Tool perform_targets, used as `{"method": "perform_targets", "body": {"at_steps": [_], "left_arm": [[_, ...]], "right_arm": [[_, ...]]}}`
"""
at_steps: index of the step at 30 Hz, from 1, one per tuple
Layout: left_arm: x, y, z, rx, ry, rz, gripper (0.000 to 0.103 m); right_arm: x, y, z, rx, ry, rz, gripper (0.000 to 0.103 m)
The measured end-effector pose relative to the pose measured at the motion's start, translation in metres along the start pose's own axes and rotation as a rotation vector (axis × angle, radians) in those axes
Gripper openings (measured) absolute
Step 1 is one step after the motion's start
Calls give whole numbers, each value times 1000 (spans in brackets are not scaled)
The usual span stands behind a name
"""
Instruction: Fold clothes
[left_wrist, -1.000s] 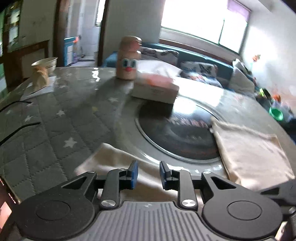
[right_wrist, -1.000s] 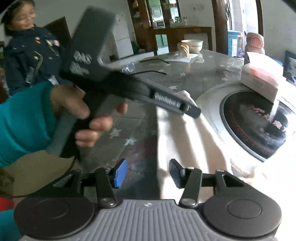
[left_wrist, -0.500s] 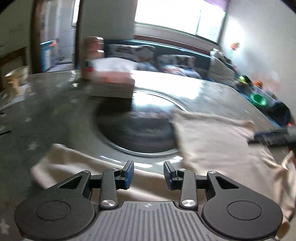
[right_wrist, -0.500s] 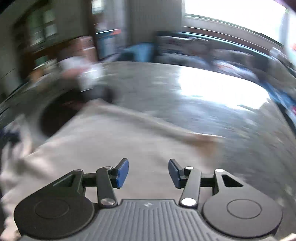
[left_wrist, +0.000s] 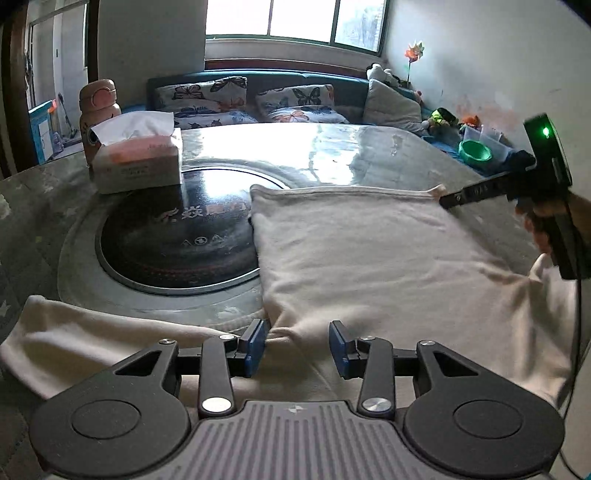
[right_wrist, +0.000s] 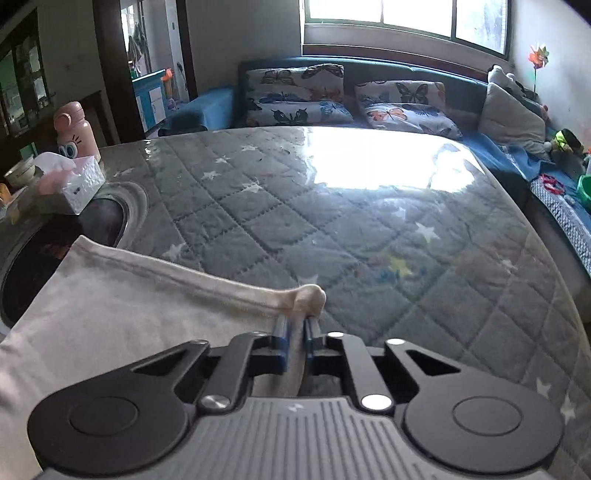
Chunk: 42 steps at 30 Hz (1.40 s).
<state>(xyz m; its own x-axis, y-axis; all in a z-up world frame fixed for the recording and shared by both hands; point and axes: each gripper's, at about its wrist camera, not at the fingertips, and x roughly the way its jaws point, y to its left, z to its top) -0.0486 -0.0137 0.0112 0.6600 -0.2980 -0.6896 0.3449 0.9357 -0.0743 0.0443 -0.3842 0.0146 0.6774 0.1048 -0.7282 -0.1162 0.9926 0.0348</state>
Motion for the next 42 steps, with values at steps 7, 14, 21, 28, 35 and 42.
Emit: {"method": "perform_targets", "body": {"at_steps": [7,14,21,28,35,42], "left_arm": [[7,-3,-3,47,-21,68,42],[6,4,-2,26,-23,78,43],[-3,4,2,-15,-19,59,47],[-14,-26,4,9,-26,-15,53],[-14,-66,4,73,-26,-96,56],[-7,-98,1,134,-4,-155,59]], "right_arm": [[22,10,18,-28,-23,-40,5],[13,6,25,-47,-38,-36,17],[-69,25,-19,-218,-34,143,19],[-116,61,-95,-357,36,252,19],[-147,44,-132,-294,-1,212,36],[-169,-43,-145,-29,-64,-96,41]]}}
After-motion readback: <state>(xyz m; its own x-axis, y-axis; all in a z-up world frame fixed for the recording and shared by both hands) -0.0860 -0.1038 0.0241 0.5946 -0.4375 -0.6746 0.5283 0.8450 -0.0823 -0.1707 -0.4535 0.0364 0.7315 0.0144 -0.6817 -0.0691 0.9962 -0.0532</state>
